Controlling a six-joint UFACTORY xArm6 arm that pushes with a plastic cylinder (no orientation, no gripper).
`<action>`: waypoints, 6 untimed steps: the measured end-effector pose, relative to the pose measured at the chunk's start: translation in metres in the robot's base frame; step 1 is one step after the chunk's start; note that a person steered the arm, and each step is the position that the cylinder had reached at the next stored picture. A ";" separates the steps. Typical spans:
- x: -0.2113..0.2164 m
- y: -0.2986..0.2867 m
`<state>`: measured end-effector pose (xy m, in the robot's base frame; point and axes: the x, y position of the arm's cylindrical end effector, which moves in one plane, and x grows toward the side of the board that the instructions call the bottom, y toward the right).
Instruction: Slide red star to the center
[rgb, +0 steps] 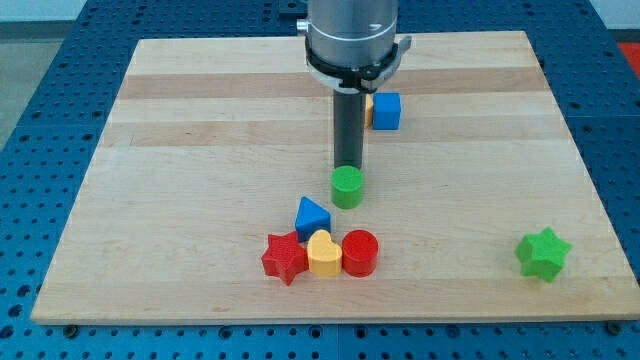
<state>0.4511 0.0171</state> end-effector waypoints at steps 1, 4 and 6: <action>0.015 0.006; 0.046 0.021; 0.020 0.032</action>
<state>0.4708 0.0494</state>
